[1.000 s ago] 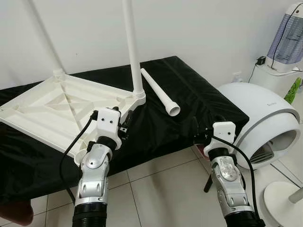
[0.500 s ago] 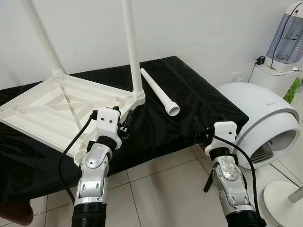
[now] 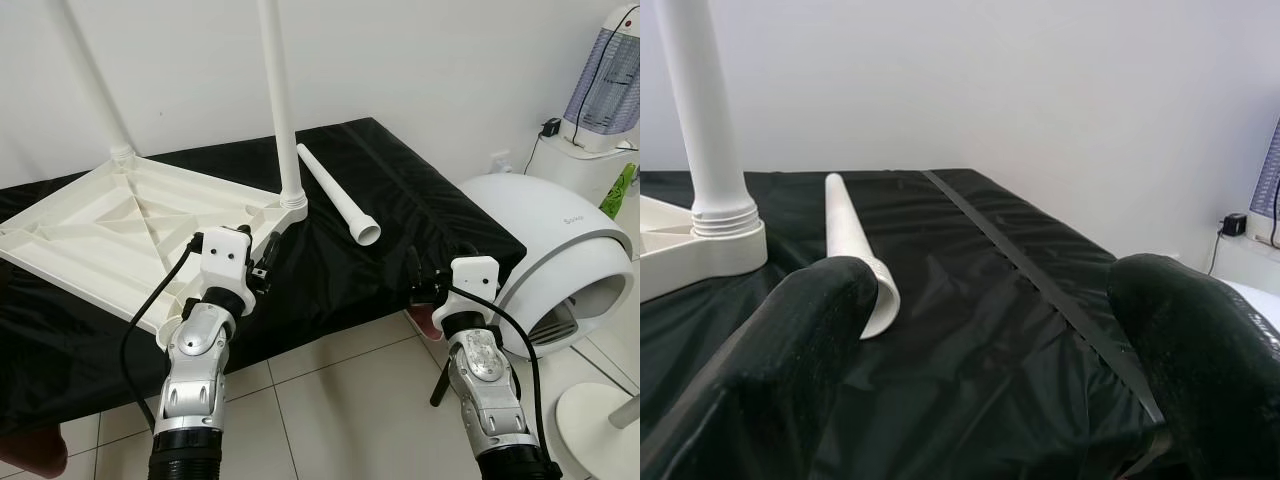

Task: Building children table

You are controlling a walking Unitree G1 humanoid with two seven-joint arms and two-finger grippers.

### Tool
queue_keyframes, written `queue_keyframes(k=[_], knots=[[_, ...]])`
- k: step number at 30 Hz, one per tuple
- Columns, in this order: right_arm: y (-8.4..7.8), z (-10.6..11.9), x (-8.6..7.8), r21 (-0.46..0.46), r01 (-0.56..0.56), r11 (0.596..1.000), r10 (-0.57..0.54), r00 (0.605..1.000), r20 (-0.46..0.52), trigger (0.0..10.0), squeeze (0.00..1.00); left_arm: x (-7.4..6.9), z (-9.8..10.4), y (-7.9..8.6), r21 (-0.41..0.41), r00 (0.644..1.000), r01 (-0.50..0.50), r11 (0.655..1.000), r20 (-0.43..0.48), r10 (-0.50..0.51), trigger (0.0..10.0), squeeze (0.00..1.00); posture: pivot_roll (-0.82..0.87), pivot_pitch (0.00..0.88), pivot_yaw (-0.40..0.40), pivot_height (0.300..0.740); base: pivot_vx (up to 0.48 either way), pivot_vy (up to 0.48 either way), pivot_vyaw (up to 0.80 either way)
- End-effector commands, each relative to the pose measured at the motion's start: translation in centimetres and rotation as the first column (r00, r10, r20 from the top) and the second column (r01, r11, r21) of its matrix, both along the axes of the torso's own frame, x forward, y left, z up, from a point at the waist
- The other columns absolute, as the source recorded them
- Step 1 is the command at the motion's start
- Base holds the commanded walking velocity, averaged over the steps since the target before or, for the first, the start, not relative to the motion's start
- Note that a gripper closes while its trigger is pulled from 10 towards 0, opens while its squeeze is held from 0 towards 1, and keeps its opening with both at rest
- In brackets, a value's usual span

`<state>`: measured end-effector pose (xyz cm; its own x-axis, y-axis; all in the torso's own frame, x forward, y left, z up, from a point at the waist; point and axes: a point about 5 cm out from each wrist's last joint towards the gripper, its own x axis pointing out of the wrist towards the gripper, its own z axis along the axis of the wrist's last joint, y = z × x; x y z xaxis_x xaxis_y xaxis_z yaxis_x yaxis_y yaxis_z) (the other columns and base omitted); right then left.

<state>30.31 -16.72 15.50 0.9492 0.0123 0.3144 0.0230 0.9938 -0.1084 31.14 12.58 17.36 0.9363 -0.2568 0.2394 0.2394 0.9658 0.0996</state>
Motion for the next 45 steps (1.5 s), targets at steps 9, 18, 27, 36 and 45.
queue_keyframes(k=[9, 18, 27, 36, 45], knots=[[0.2, 0.1, 0.3, -0.004, -0.010, 1.000, 0.010, 1.000, -0.002, 10.0, 0.00, 0.0, 0.1, 0.9, -0.032, 0.994, -0.108, 0.994, -0.003, 0.108, 10.0, 0.00, -0.09, 0.023, 0.075, 0.740, 0.255, 0.000, 0.00], [0.3, 0.1, 0.3, -0.005, -0.017, 1.000, 0.017, 1.000, -0.002, 10.0, 0.00, -0.1, 0.1, 0.9, -0.035, 0.994, -0.110, 0.993, -0.003, 0.110, 10.0, 0.00, -0.09, 0.023, 0.072, 0.740, 0.258, 0.000, 0.00], [0.4, 0.2, 0.3, -0.007, -0.023, 1.000, 0.023, 1.000, 0.000, 10.0, 0.00, -0.1, 0.1, 0.9, -0.036, 0.994, -0.111, 0.993, -0.007, 0.111, 10.0, 0.00, -0.09, 0.025, 0.071, 0.740, 0.144, 0.000, 0.00], [-0.1, 2.4, 1.8, -0.043, -0.067, 0.997, 0.067, 0.998, 0.007, 10.0, 0.00, -0.5, 1.5, 0.0, -0.002, 0.998, -0.063, 0.998, -0.001, 0.063, 10.0, 0.00, -0.08, 0.060, 0.046, 0.740, 0.000, 0.000, 0.00], [-0.5, 4.7, 4.1, -0.019, -0.119, 0.993, 0.118, 0.992, -0.040, 10.0, 0.00, -2.9, 3.3, -2.2, 0.172, 0.977, 0.205, 0.964, 0.025, -0.212, 10.0, 0.00, -0.05, 0.117, 0.025, 0.740, 0.000, 0.000, 0.00]])
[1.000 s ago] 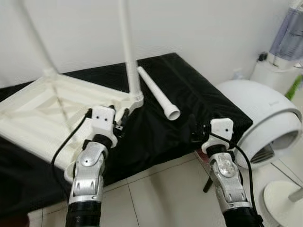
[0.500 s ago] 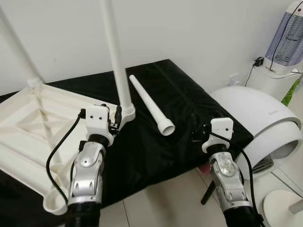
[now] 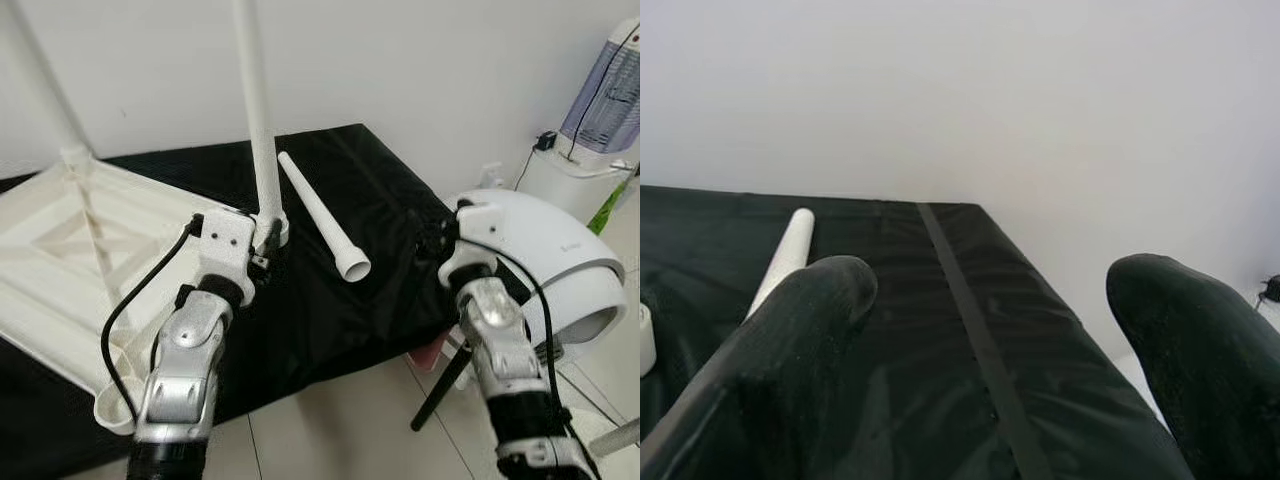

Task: Building children table

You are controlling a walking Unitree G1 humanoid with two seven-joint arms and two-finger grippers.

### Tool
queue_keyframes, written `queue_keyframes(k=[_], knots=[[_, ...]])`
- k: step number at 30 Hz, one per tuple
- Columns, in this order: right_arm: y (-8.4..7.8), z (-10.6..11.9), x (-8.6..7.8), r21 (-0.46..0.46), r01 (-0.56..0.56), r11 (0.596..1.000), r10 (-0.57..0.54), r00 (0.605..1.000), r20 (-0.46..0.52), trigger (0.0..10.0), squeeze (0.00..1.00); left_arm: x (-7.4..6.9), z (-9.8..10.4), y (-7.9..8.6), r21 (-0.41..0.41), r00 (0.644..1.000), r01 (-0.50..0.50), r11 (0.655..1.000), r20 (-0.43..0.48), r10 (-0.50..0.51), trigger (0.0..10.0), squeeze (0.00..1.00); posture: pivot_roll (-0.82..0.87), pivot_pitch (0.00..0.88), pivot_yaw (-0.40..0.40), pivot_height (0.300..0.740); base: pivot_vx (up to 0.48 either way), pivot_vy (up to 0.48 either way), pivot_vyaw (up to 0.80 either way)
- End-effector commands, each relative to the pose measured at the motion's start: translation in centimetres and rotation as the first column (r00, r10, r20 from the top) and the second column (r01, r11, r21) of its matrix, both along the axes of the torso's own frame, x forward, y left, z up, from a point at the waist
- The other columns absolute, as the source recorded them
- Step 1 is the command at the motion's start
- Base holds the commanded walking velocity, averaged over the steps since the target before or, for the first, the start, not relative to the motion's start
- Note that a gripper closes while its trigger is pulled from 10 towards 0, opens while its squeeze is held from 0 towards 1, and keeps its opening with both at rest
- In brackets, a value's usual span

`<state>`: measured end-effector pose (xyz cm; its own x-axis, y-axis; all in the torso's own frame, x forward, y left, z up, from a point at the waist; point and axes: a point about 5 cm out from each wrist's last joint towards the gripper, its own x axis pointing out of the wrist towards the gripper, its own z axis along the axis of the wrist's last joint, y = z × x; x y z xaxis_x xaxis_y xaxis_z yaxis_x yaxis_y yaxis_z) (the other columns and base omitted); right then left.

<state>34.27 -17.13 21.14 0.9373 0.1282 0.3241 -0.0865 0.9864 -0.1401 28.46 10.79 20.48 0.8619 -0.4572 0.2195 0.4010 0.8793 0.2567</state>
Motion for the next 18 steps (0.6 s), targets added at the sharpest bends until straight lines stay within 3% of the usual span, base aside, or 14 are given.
queue_keyframes(k=[1, 6, 10, 13, 18], knots=[[0.1, -0.8, 0.8, 0.017, -0.022, 1.000, 0.023, 0.996, -0.082, 10.0, 0.00, -0.6, 0.4, -0.8, 0.017, 0.998, 0.066, 0.998, -0.004, -0.066, 10.0, 0.00, -0.05, 0.138, 0.020, 0.740, 0.000, 0.000, 0.00], [1.3, 0.1, 3.3, 0.039, -0.098, 0.994, 0.103, 0.980, -0.173, 10.0, 0.00, -2.2, 1.5, -2.5, 0.034, 0.977, 0.212, 0.977, -0.031, -0.211, 10.0, 0.00, -0.04, 0.170, 0.006, 0.740, 0.000, 0.000, 0.00], [2.6, 0.2, 4.4, 0.036, -0.147, 0.988, 0.151, 0.962, -0.226, 10.0, 0.00, -2.9, 2.2, -3.1, 0.056, 0.965, 0.264, 0.963, -0.027, -0.262, 10.0, 0.00, -0.03, 0.184, 0.004, 0.740, 0.000, 0.000, 0.00], [3.2, 0.1, 4.7, 0.043, -0.175, 0.984, 0.180, 0.952, -0.249, 10.0, 0.00, -3.0, 2.4, -3.3, 0.058, 0.963, 0.270, 0.961, -0.025, -0.269, 10.0, 0.00, -0.03, 0.187, 0.005, 0.740, 0.000, 0.000, 0.00], [5.5, -0.7, 5.0, 0.038, -0.314, 0.949, 0.307, 0.885, -0.349, 10.0, 0.00, -3.4, 3.0, -3.6, 0.050, 0.964, 0.263, 0.964, -0.040, -0.261, 10.0, 0.00, -0.02, 0.199, 0.003, 0.740, 0.000, 0.000, 0.00]])
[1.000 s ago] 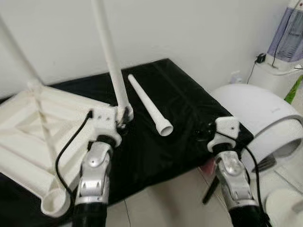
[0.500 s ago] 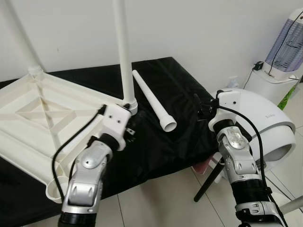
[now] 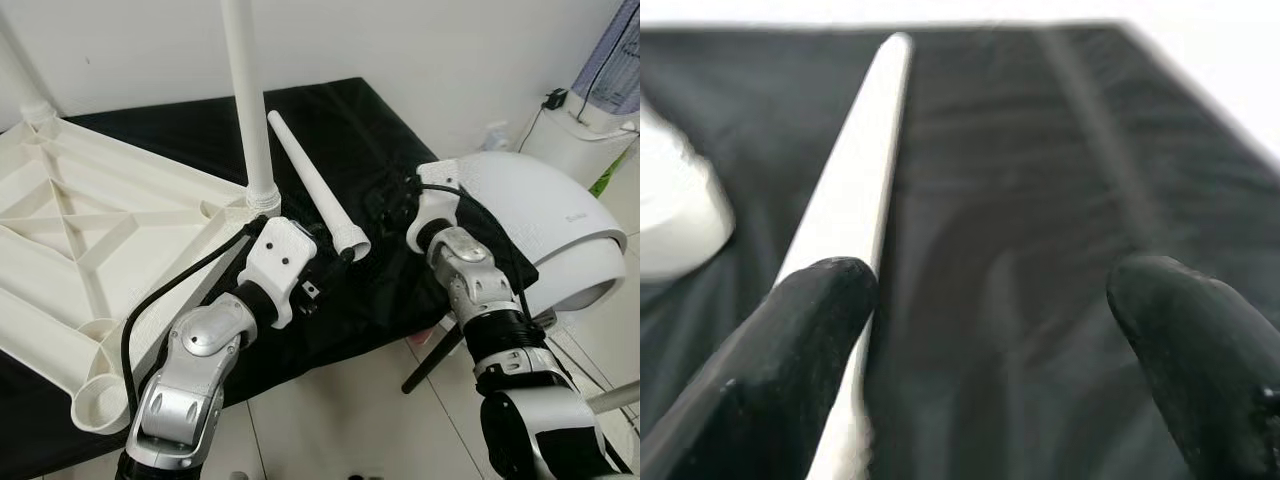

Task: Building children table

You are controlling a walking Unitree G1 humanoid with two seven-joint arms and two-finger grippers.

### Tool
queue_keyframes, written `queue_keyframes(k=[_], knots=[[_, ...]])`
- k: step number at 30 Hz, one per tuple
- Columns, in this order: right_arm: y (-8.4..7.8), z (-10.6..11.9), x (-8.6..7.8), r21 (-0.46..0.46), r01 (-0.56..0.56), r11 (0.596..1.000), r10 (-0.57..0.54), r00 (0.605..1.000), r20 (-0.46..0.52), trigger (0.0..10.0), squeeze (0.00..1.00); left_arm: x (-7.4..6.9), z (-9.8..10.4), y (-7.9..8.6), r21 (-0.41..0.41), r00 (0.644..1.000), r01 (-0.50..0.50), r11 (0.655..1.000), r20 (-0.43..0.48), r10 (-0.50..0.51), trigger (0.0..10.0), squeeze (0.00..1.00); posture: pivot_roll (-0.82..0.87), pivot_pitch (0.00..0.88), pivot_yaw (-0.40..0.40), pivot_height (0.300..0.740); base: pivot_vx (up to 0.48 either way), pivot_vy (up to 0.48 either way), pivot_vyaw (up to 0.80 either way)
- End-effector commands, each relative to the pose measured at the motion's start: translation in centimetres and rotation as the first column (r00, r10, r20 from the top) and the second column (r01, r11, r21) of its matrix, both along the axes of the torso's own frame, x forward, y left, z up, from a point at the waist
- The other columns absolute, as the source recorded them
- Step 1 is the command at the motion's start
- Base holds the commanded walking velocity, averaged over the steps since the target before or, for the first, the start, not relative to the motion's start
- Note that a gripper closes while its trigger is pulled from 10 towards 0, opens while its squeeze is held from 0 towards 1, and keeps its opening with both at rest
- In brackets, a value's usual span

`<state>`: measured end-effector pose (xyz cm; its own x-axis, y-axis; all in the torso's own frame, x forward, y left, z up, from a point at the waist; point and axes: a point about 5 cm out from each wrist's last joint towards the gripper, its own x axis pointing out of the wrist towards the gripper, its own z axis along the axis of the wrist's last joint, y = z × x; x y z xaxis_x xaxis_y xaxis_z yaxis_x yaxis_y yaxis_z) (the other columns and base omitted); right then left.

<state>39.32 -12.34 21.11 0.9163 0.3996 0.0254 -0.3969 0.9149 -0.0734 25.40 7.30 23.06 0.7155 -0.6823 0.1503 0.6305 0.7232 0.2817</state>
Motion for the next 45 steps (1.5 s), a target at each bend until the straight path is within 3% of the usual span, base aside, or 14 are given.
queue_keyframes(k=[1, 9, 19, 26, 30, 35, 45], knots=[[1.1, -0.8, -0.1, -0.024, -0.063, 0.998, 0.062, 0.997, -0.050, 10.0, 0.00, -0.3, 0.4, -0.2, -0.013, 1.000, -0.006, 1.000, 0.004, 0.006, 10.0, 0.00, -0.02, 0.202, 0.003, 0.740, 0.000, 0.000, 0.00], [2.4, -0.9, -0.4, 0.025, -0.170, 0.985, 0.172, 0.981, -0.094, 10.0, 0.00, -0.5, 0.8, -0.2, -0.014, 1.000, -0.009, 1.000, -0.011, 0.009, 10.0, 0.00, -0.03, 0.197, 0.011, 0.740, 0.000, 0.000, 0.00], [3.2, -2.2, -1.6, -0.006, -0.226, 0.974, 0.223, 0.966, -0.132, 10.0, 0.00, -0.2, 1.4, -0.5, -0.019, 1.000, -0.003, 1.000, -0.011, 0.003, 10.0, 0.00, -0.05, 0.179, 0.020, 0.740, 0.000, 0.000, 0.00], [3.9, -1.3, -2.1, 0.063, -0.249, 0.967, 0.254, 0.963, -0.088, 10.0, 0.00, 0.0, 1.7, -0.5, -0.026, 1.000, -0.009, 1.000, -0.013, 0.008, 10.0, 0.00, -0.05, 0.176, 0.027, 0.740, 0.000, 0.000, 0.00], [4.6, -0.1, -2.0, 0.159, -0.216, 0.963, 0.236, 0.965, -0.118, 10.0, 0.00, 0.1, 1.9, -0.6, -0.030, 1.000, -0.010, 0.999, -0.018, 0.009, 10.0, 0.00, -0.05, 0.168, 0.029, 0.740, 0.000, 0.000, 0.00], [5.4, -0.3, -1.7, 0.153, -0.102, 0.983, 0.133, 0.970, -0.204, 10.0, 0.00, 0.2, 2.1, -0.5, -0.036, 1.000, -0.013, 0.999, -0.016, 0.012, 10.0, 0.00, -0.05, 0.166, 0.029, 0.740, 0.000, 0.000, 0.00], [6.2, -1.7, -1.9, 0.134, 0.023, 0.991, 0.031, 0.923, -0.383, 10.0, 0.00, 0.5, 2.2, -0.4, -0.043, 1.000, -0.026, 0.999, -0.012, 0.025, 10.0, 0.00, -0.05, 0.153, 0.027, 0.740, 0.000, 0.000, 0.00]])
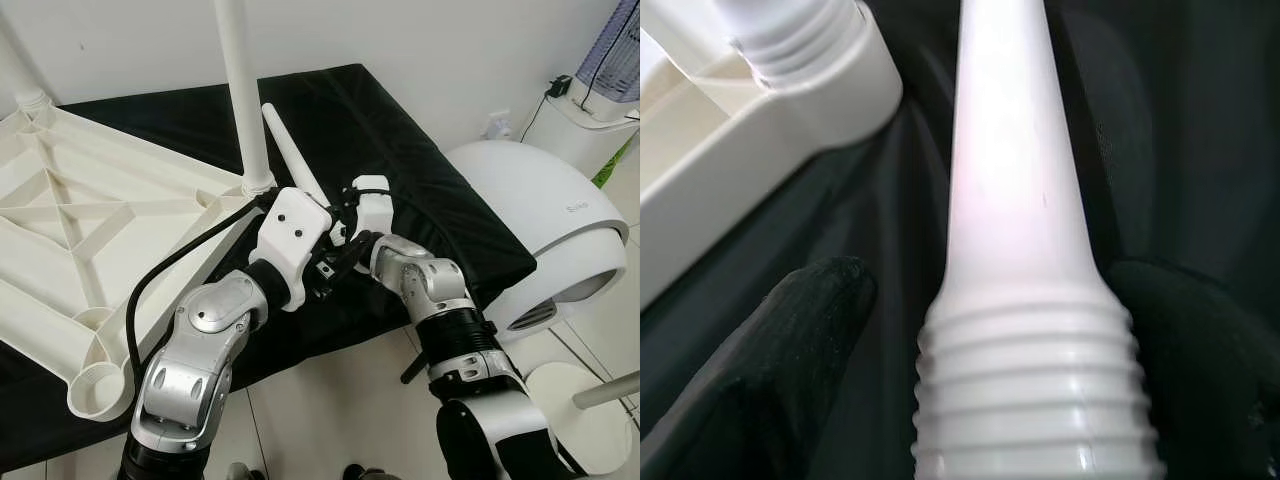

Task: Building children table

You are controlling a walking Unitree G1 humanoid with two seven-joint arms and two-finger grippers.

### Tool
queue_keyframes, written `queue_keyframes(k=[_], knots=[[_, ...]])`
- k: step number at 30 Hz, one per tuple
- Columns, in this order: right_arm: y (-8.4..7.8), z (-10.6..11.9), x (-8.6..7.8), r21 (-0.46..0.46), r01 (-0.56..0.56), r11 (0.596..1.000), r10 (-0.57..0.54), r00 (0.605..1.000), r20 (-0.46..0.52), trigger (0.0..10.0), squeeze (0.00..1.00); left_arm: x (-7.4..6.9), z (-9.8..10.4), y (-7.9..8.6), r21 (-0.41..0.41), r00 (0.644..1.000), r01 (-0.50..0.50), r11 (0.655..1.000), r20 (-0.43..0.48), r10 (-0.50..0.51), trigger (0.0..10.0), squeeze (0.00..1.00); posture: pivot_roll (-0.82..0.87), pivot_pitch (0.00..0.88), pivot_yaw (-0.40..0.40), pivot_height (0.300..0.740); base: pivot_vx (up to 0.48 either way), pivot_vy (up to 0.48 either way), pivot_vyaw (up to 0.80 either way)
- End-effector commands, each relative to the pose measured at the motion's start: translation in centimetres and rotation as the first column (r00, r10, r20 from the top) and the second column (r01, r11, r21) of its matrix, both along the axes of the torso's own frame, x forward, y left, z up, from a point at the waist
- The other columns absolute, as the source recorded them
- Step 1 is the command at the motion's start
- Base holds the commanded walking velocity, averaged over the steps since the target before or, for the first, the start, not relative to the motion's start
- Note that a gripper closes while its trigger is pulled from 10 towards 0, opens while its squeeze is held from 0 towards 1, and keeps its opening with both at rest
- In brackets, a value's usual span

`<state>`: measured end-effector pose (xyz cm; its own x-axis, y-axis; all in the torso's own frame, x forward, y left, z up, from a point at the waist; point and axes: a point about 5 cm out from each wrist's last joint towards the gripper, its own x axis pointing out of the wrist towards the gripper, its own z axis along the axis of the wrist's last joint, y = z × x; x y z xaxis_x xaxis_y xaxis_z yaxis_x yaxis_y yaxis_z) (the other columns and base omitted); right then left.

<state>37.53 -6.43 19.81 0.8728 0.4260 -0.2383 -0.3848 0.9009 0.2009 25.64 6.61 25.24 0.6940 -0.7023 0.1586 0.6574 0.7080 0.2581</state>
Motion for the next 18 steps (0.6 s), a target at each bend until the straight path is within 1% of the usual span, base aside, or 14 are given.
queue_keyframes(k=[1, 2, 4, 5, 6, 7, 9, 10, 13, 14, 15, 18], knots=[[0.3, -0.9, -0.3, -0.007, 0.012, 1.000, -0.013, 0.996, -0.084, 10.0, 0.00, 0.3, 0.1, 0.3, -0.023, 0.998, -0.060, 0.998, -0.002, 0.060, 10.0, 0.00, -0.05, 0.151, 0.027, 0.740, 0.000, 0.000, 0.00], [0.3, -0.9, -0.3, -0.007, 0.012, 1.000, -0.013, 0.996, -0.084, 10.0, 0.00, 0.3, 0.1, 0.3, -0.023, 0.998, -0.060, 0.998, -0.002, 0.060, 10.0, 0.00, -0.05, 0.151, 0.027, 0.740, 0.000, 0.000, 0.00], [0.3, -1.6, -0.5, -0.024, 0.032, 0.999, -0.035, 0.991, -0.132, 10.0, 0.00, 0.4, 0.2, 0.3, -0.029, 0.998, -0.062, 0.998, 0.000, 0.062, 10.0, 0.00, -0.05, 0.147, 0.026, 0.740, 0.000, 0.000, 0.00], [0.3, -1.6, -0.5, -0.024, 0.032, 0.999, -0.035, 0.991, -0.132, 10.0, 0.00, 0.4, 0.2, 0.3, -0.029, 0.998, -0.062, 0.998, 0.000, 0.062, 10.0, 0.00, -0.05, 0.147, 0.026, 0.740, 0.000, 0.000, 0.00], [0.3, -1.8, -0.5, -0.037, 0.042, 0.998, -0.047, 0.987, -0.153, 10.0, 0.00, 0.4, 0.3, 0.4, -0.032, 0.998, -0.064, 0.997, -0.001, 0.064, 10.0, 0.00, -0.06, 0.146, 0.027, 0.740, 0.000, 0.000, 0.00], [0.4, -1.9, -0.5, -0.043, 0.045, 0.998, -0.051, 0.987, -0.154, 4.7, 0.00, 0.5, 0.3, 0.4, -0.035, 0.998, -0.064, 0.997, 0.000, 0.064, 10.0, 0.00, -0.06, 0.145, 0.028, 0.740, 0.000, 0.000, 0.00], [0.4, -1.9, -0.6, -0.046, 0.048, 0.998, -0.055, 0.986, -0.158, 4.7, 0.00, 0.5, 0.3, 0.4, -0.036, 0.998, -0.064, 0.997, 0.000, 0.064, 10.0, 0.00, -0.06, 0.145, 0.028, 0.740, 0.000, 0.000, 0.00], [0.3, -1.9, -0.5, -0.049, 0.063, 0.997, -0.070, 0.985, -0.158, 0.3, 0.00, 0.6, 0.3, 0.4, -0.037, 0.998, -0.065, 0.997, 0.000, 0.065, 10.0, 0.00, -0.06, 0.142, 0.029, 0.740, 0.000, 0.000, 0.00], [0.3, -1.9, -0.5, -0.051, 0.075, 0.996, -0.083, 0.984, -0.158, 0.3, 0.00, 0.6, 0.3, 0.4, -0.037, 0.998, -0.065, 0.997, 0.000, 0.065, 10.0, 0.00, -0.06, 0.142, 0.029, 0.740, 0.000, 0.000, 0.00], [0.3, -2.0, -0.5, -0.049, 0.088, 0.995, -0.095, 0.982, -0.165, 0.0, 0.00, 0.7, 0.4, 0.4, -0.037, 0.998, -0.066, 0.997, 0.001, 0.066, 10.0, 0.00, -0.06, 0.137, 0.030, 0.740, 0.000, 0.000, 0.00], [0.3, -2.0, -0.5, -0.049, 0.088, 0.995, -0.095, 0.982, -0.165, 0.0, 0.00, 0.7, 0.4, 0.4, -0.037, 0.998, -0.066, 0.997, 0.001, 0.066, 10.0, 0.00, -0.06, 0.137, 0.030, 0.740, 0.000, 0.000, 0.00], [0.3, -1.9, -0.6, -0.060, 0.092, 0.994, -0.099, 0.984, -0.145, 0.0, 0.00, 0.9, 0.4, 0.4, -0.037, 0.997, -0.072, 0.997, 0.006, 0.072, 10.0, 0.00, -0.06, 0.130, 0.030, 0.740, 0.000, 0.000, 0.00]])
